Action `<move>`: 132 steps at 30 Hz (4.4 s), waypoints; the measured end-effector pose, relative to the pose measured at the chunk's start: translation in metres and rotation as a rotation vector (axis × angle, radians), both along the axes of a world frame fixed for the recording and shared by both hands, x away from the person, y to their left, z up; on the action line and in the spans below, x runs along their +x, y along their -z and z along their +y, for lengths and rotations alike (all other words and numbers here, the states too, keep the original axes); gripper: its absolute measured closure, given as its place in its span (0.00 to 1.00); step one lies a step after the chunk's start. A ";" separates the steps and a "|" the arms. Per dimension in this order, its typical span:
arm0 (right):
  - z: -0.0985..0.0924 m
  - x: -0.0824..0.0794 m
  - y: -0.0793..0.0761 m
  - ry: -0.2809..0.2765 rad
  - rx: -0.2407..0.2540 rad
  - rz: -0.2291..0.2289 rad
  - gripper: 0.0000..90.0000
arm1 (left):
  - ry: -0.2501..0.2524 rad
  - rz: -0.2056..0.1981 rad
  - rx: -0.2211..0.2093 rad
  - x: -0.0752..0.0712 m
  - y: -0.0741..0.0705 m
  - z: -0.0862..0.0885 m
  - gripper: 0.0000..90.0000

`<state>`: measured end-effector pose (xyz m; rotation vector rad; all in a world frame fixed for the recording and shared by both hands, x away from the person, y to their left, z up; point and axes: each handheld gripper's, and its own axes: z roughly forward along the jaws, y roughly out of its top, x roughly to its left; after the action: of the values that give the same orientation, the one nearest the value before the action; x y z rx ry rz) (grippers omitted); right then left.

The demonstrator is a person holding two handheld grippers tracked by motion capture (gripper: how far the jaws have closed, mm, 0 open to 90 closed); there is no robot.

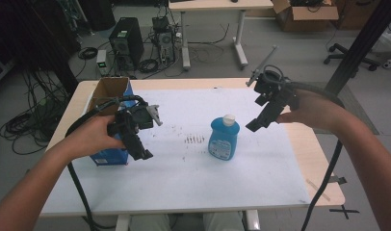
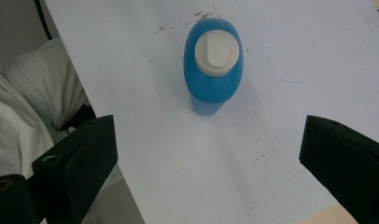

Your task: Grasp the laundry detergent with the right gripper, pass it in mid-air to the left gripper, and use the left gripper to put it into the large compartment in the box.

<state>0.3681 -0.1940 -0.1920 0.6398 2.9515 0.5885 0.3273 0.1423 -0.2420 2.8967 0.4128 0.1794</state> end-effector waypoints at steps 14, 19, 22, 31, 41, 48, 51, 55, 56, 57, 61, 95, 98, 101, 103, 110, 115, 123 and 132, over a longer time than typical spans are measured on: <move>-0.007 -0.006 0.026 0.012 0.050 -0.017 0.04 | -0.008 0.003 -0.001 0.001 0.000 0.001 0.08; -0.008 -0.007 0.037 0.018 0.050 -0.016 0.04 | -0.010 0.001 -0.003 0.002 0.001 0.002 0.08; -0.009 -0.007 0.043 0.026 0.056 -0.027 0.04 | -0.005 0.000 0.000 0.002 0.001 0.002 0.08; -0.017 -0.007 0.059 0.075 0.112 -0.045 0.04 | -0.011 -0.004 -0.001 0.002 0.002 0.003 0.08; -0.026 -0.009 0.074 0.126 0.182 -0.055 0.04 | -0.008 -0.004 0.007 0.002 0.004 0.001 0.08; -0.031 -0.011 0.087 0.142 0.204 -0.053 0.04 | -0.009 -0.001 0.008 0.003 0.005 0.001 0.08; -0.033 -0.011 0.091 0.152 0.210 -0.061 0.04 | -0.011 -0.001 0.009 0.003 0.005 0.000 0.08; -0.035 -0.012 0.095 0.154 0.227 -0.066 0.04 | -0.011 0.000 0.010 0.004 0.006 0.000 0.08; -0.035 -0.012 0.096 0.155 0.234 -0.067 0.04 | -0.011 0.000 0.011 0.004 0.006 0.000 0.08; -0.035 -0.012 0.097 0.155 0.239 -0.068 0.04 | -0.010 -0.001 0.010 0.004 0.006 0.000 0.08; -0.037 -0.013 0.104 0.159 0.259 -0.076 0.04 | -0.011 0.001 0.013 0.005 0.007 -0.001 0.08; -0.044 -0.024 0.151 0.174 0.458 -0.188 0.04 | -0.010 0.006 0.021 0.007 0.011 -0.004 0.08; -0.044 -0.025 0.154 0.171 0.470 -0.199 0.04 | -0.012 0.006 0.019 0.008 0.011 -0.004 0.08; -0.045 -0.025 0.156 0.170 0.487 -0.215 0.05 | -0.012 0.007 0.019 0.008 0.011 -0.004 0.08; -0.045 -0.026 0.157 0.171 0.496 -0.225 0.05 | -0.013 0.007 0.020 0.008 0.011 -0.004 0.08; -0.045 -0.027 0.162 0.173 0.521 -0.233 0.05 | -0.013 0.009 0.021 0.008 0.011 -0.003 0.08; -0.044 -0.027 0.165 0.173 0.534 -0.241 0.05 | -0.014 0.008 0.018 0.008 0.011 -0.003 0.08; -0.042 -0.025 0.174 0.184 0.556 -0.243 0.05 | -0.014 0.006 0.019 0.009 0.011 -0.003 0.08; -0.036 -0.020 0.183 0.193 0.578 -0.256 0.05 | -0.015 0.006 0.017 0.009 0.011 -0.003 0.08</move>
<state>0.3477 -0.2304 -0.3755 0.8013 2.4350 1.3989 0.3364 0.1394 -0.2532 2.9117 0.4361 0.1780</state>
